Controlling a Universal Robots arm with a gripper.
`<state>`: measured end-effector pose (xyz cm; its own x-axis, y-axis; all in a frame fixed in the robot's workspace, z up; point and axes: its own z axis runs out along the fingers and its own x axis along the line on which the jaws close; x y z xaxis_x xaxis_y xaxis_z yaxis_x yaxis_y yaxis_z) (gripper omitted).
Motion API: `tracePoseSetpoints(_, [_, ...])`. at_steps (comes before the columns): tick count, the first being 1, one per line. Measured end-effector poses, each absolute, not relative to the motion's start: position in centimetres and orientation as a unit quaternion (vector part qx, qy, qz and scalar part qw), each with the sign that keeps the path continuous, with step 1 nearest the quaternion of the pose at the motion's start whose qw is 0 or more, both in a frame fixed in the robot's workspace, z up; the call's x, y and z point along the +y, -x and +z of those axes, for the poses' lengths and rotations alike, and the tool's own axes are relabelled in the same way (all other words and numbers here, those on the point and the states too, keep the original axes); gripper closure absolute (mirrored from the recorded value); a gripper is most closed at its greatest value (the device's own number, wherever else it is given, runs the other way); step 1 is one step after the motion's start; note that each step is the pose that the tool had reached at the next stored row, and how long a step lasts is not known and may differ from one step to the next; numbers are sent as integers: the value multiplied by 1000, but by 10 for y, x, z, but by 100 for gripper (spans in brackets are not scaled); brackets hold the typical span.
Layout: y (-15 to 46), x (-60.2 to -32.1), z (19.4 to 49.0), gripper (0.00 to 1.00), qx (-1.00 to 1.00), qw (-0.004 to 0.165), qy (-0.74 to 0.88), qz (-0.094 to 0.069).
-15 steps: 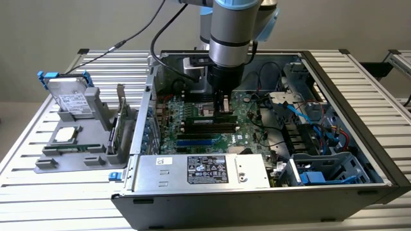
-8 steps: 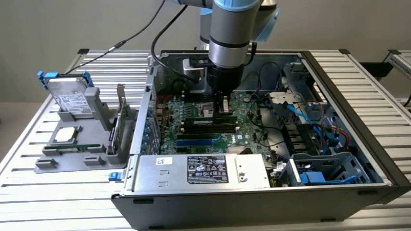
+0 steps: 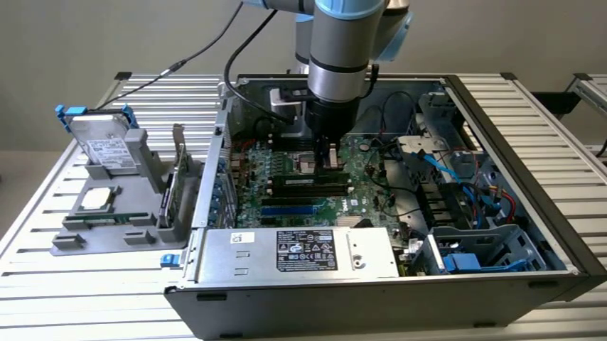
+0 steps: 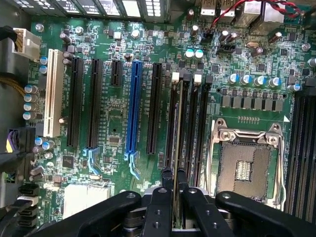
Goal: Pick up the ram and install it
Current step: 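Insert the ram into the slot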
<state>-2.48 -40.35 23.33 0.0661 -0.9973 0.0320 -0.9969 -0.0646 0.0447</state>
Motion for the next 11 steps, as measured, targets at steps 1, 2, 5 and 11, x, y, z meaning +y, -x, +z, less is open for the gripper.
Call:
tracePoseSetpoints(1, [25, -403, 233, 87, -683, 27, -730, -4])
tracePoseSetpoints(2, [25, -403, 232, 87, -683, 27, -730, -4])
tracePoseSetpoints(5, [25, -403, 231, 87, -682, 28, -731, -4])
tracePoseSetpoints(11, [25, -403, 228, 87, -681, 31, -731, -3])
